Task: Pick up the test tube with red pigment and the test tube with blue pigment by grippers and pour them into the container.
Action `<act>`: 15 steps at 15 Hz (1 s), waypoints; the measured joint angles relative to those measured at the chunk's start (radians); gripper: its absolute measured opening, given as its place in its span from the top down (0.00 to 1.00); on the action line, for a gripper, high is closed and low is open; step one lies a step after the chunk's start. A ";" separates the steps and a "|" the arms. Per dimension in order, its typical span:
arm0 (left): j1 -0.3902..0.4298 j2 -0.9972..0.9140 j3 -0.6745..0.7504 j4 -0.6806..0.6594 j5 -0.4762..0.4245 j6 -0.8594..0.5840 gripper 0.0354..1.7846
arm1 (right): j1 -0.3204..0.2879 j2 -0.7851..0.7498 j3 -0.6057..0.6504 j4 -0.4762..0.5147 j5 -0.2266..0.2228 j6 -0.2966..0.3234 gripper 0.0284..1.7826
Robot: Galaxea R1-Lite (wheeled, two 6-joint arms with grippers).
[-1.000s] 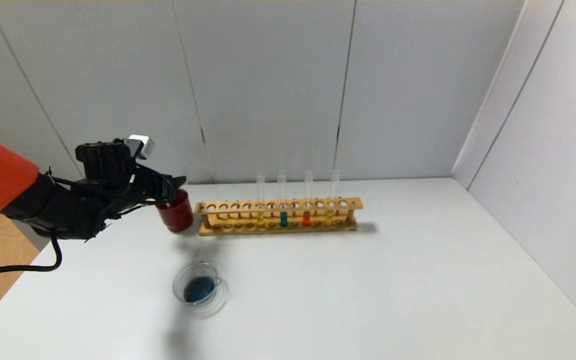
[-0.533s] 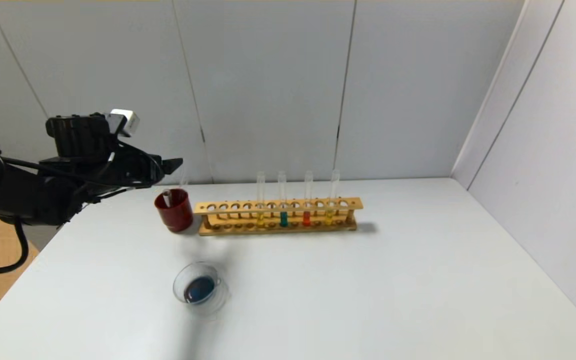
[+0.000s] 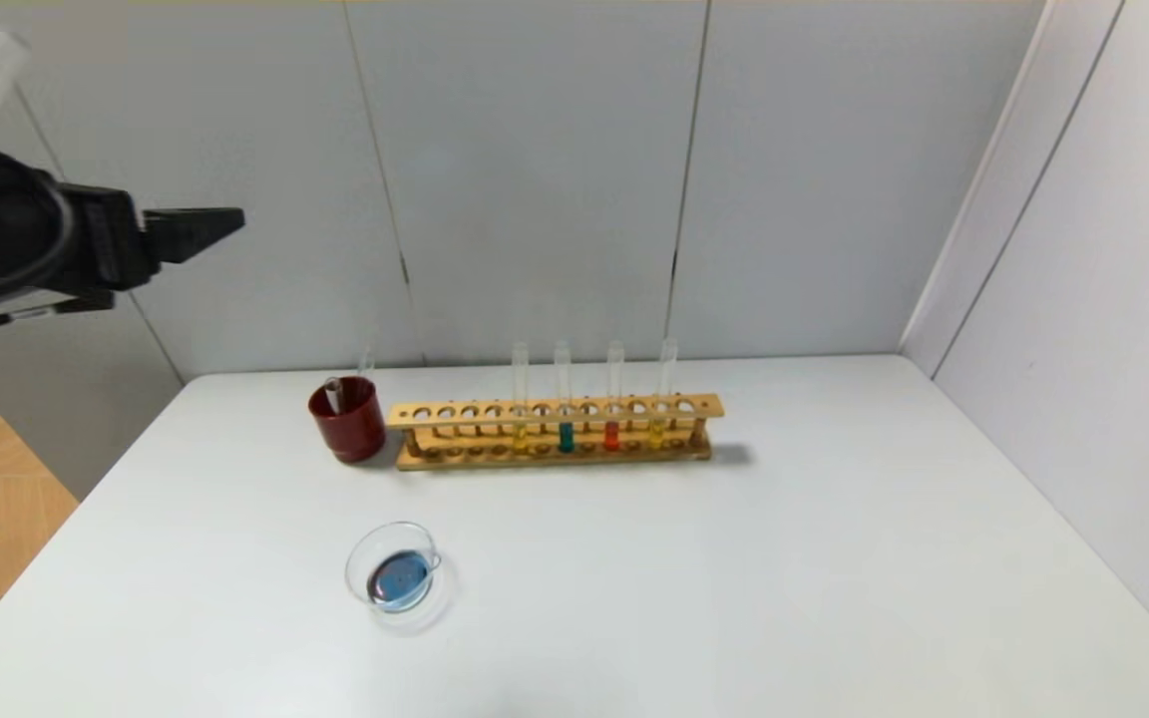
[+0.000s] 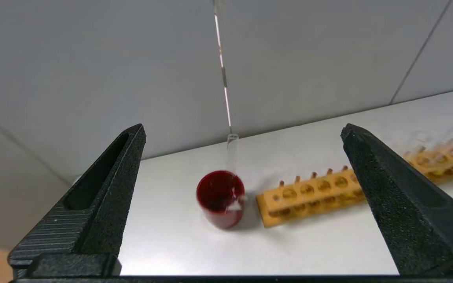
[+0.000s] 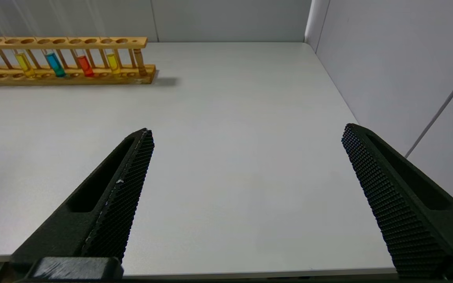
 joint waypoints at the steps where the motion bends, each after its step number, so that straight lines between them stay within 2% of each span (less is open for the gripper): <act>1: -0.003 -0.093 0.024 0.059 0.031 0.003 0.02 | 0.000 0.000 0.000 0.000 0.000 0.000 0.02; 9: -0.012 -0.814 0.382 0.354 0.274 0.012 0.02 | 0.000 0.000 0.000 0.000 0.000 0.000 0.02; 12: 0.006 -1.010 0.492 0.420 0.297 0.008 0.02 | 0.000 0.000 0.000 0.000 0.000 0.000 0.02; 15: 0.034 -1.167 0.596 0.417 0.297 0.014 0.02 | 0.000 0.000 0.000 0.000 0.000 0.000 0.02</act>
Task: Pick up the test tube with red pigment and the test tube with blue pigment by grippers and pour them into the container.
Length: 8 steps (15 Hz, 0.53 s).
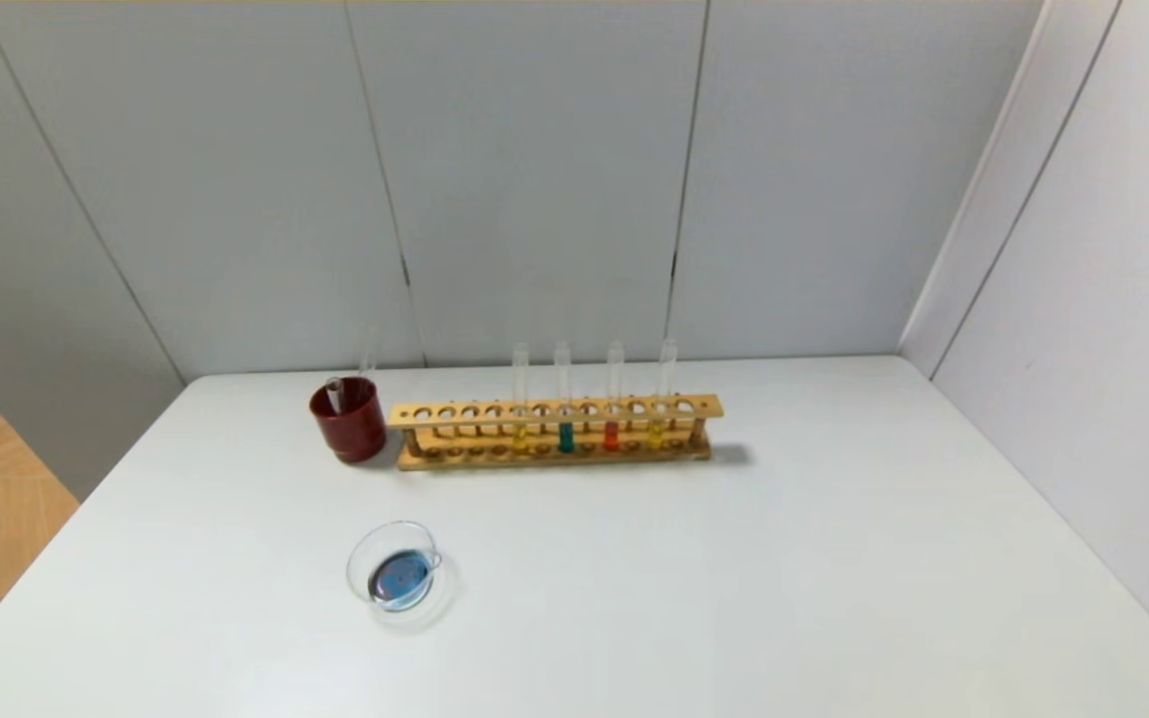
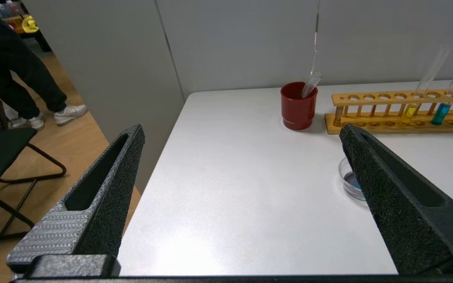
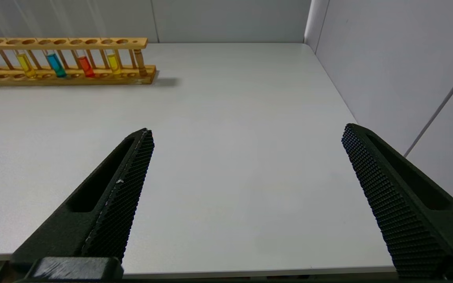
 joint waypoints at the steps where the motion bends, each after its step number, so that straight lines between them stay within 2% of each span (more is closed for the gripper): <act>1: 0.005 -0.051 0.037 -0.018 -0.018 -0.001 0.02 | 0.000 0.000 0.000 0.000 0.000 0.000 0.02; 2: 0.009 -0.095 0.086 -0.061 -0.043 -0.011 0.02 | 0.000 0.000 0.000 0.000 0.000 0.000 0.02; 6: 0.018 -0.164 0.352 -0.422 -0.132 -0.051 0.02 | 0.000 0.000 0.000 0.000 0.000 0.000 0.02; 8: 0.019 -0.173 0.426 -0.481 -0.171 -0.074 0.02 | 0.000 0.000 0.000 0.000 0.000 0.000 0.02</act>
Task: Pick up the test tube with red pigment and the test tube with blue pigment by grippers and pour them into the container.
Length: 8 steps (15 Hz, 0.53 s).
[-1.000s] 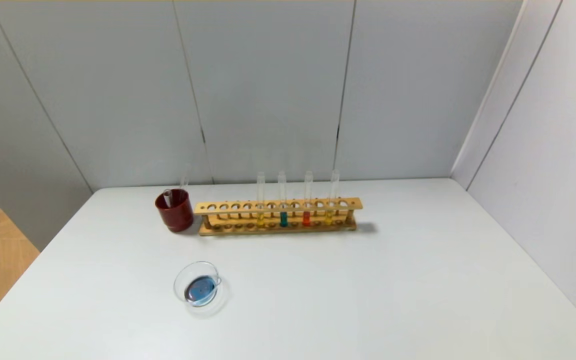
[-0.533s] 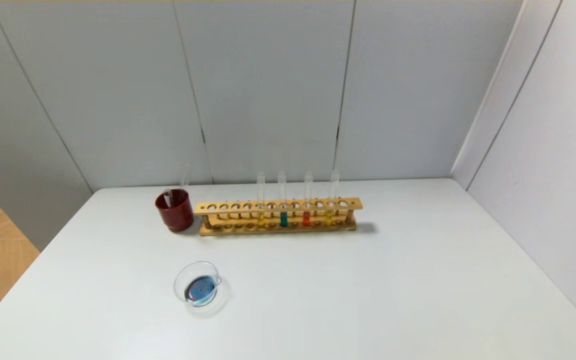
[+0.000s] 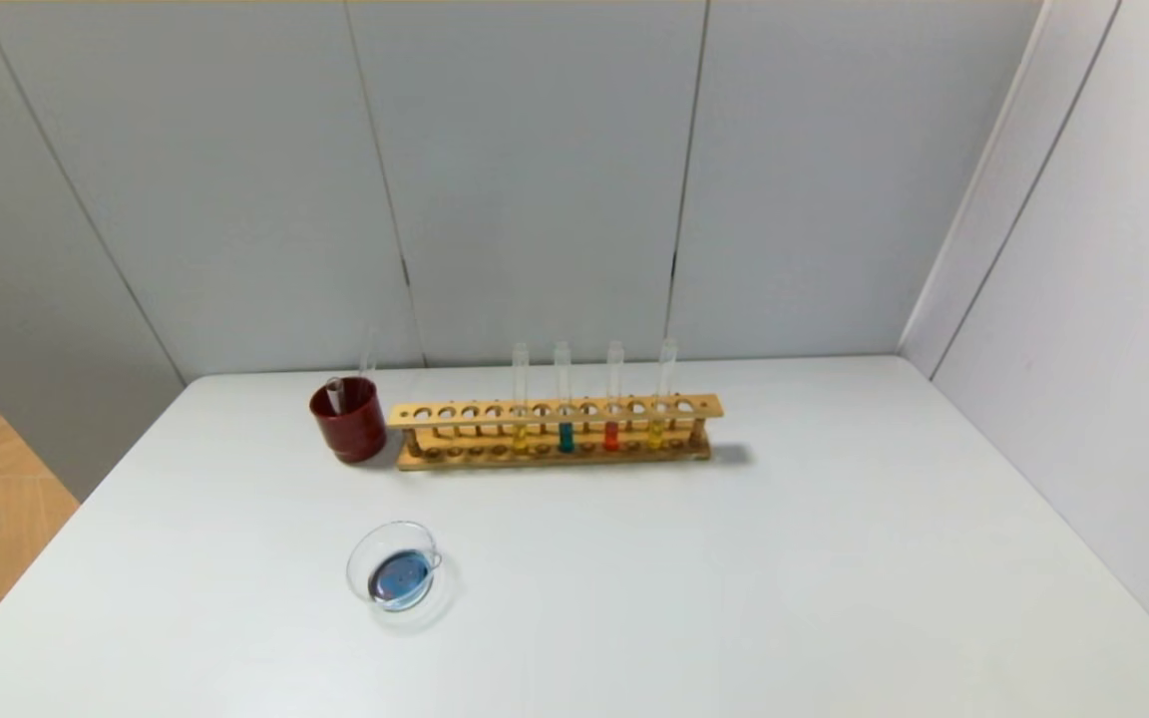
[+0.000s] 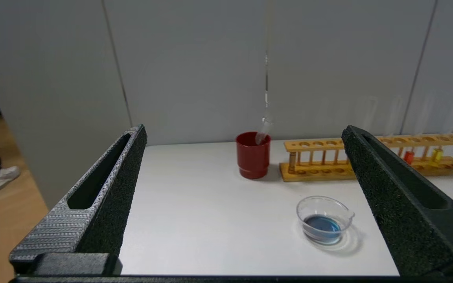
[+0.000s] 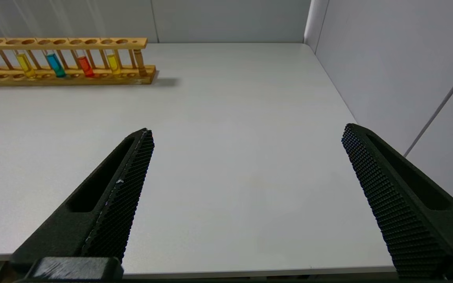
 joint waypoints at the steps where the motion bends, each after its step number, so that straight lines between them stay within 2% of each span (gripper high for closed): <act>1: 0.000 -0.001 0.012 0.042 0.011 -0.002 0.02 | 0.000 0.000 0.000 0.000 0.000 0.000 0.02; 3: 0.001 -0.003 0.021 0.173 0.023 -0.012 0.02 | 0.000 0.000 0.000 0.000 0.000 0.000 0.02; 8: 0.001 -0.004 0.015 0.341 -0.050 0.028 0.02 | 0.000 0.000 0.000 0.000 0.000 0.000 0.02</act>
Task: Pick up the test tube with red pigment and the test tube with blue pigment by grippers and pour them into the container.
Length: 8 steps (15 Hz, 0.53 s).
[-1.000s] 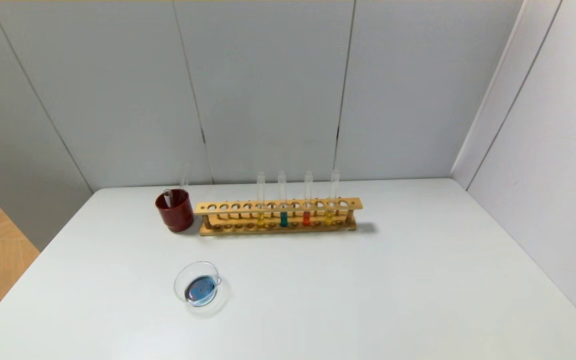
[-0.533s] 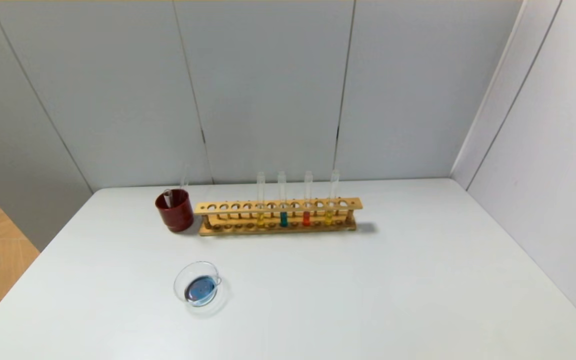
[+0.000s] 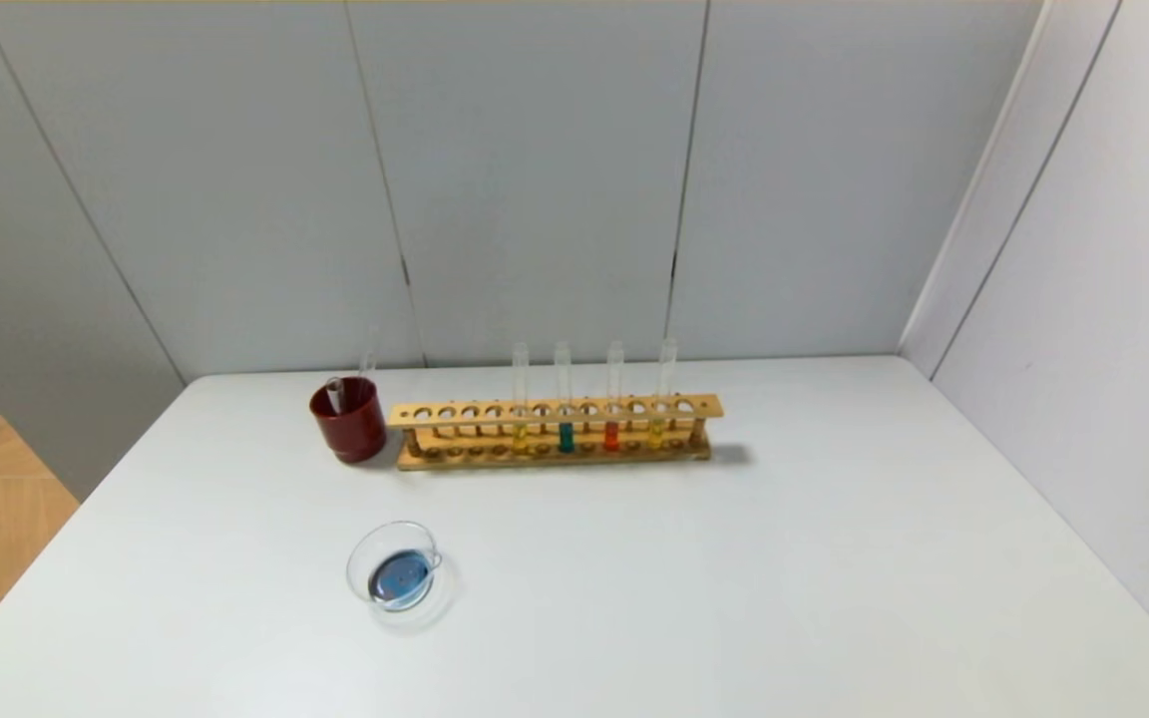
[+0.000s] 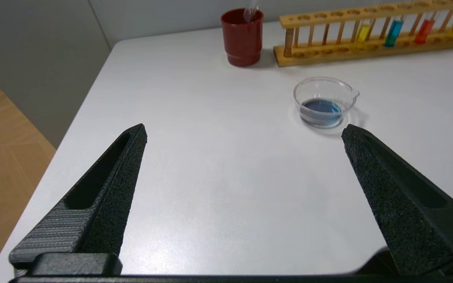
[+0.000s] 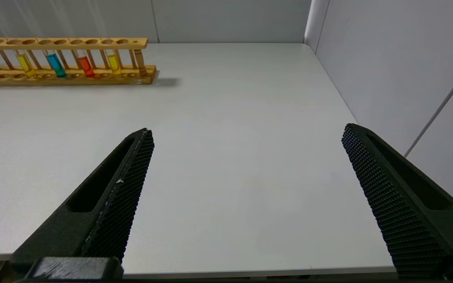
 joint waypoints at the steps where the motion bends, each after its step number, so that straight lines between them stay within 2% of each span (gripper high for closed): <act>1: 0.000 0.000 -0.002 0.006 -0.011 0.001 0.02 | 0.000 0.000 0.000 0.000 0.000 0.000 0.02; 8: 0.000 0.000 -0.005 0.010 -0.009 -0.005 0.02 | 0.000 0.000 0.000 0.000 0.000 -0.002 0.02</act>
